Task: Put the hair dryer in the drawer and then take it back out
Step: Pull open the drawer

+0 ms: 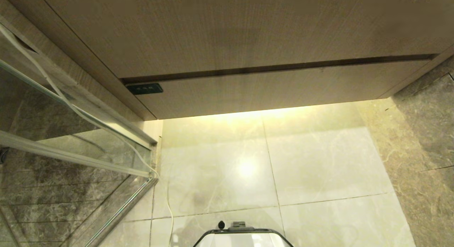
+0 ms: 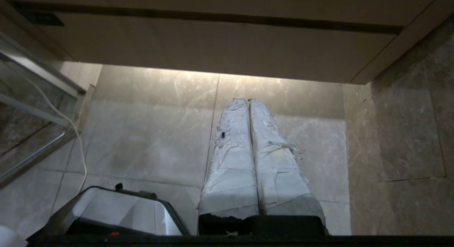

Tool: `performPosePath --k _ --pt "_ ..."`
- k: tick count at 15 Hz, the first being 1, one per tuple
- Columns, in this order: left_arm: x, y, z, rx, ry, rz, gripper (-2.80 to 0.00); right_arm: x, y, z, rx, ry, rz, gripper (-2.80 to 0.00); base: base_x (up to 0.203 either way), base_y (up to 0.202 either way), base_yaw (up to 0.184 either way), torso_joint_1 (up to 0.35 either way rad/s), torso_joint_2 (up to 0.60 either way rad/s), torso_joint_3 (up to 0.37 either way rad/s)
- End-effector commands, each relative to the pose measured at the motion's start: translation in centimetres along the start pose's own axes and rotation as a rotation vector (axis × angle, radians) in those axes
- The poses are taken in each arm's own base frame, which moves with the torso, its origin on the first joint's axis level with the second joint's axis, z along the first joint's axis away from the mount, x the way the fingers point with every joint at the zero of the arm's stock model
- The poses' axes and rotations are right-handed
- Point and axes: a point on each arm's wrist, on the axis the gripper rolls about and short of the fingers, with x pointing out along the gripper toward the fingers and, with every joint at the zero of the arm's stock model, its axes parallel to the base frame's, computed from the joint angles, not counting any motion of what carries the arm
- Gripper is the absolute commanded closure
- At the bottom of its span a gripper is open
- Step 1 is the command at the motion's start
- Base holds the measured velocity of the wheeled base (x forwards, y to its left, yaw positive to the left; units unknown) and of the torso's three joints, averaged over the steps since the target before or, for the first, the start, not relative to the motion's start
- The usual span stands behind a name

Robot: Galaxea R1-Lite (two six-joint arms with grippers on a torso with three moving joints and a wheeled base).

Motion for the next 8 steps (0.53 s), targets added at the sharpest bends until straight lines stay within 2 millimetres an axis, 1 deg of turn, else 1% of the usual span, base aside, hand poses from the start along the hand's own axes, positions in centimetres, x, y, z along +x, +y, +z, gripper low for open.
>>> performPosePath --k 1,3,4,5,7,8 --pt "0.0 0.0 0.0 -0.001 0.0 0.0 0.0 10.3 -0.5 3.2 0.002 0.239 0.073 0.0 0.0 0.0 0.0 0.0 0.0 0.0" --pt "0.0 0.0 0.0 0.0 0.0 0.0 0.0 16.6 -0.3 3.4 0.011 0.369 0.148 0.0 0.0 0.0 0.0 0.0 0.0 0.0" --pt "0.0 0.0 0.0 0.001 0.001 0.0 0.0 19.4 -0.1 3.0 0.016 0.428 0.175 -2.3 0.0 0.0 0.0 0.0 0.0 0.0" --pt "0.0 0.0 0.0 -0.001 0.0 0.002 0.0 21.9 0.1 2.5 0.022 0.48 0.209 -2.8 0.0 0.0 0.0 0.0 0.0 0.0" --pt "0.0 0.0 0.0 -0.001 0.0 0.0 0.0 26.2 0.6 1.1 0.01 0.555 0.29 -2.8 0.0 0.0 0.0 0.0 0.0 0.0" --pt "0.0 0.0 0.0 -0.001 0.0 0.0 0.0 28.3 0.8 0.3 -0.039 0.577 0.339 -2.8 0.0 0.0 0.0 0.0 0.0 0.0"
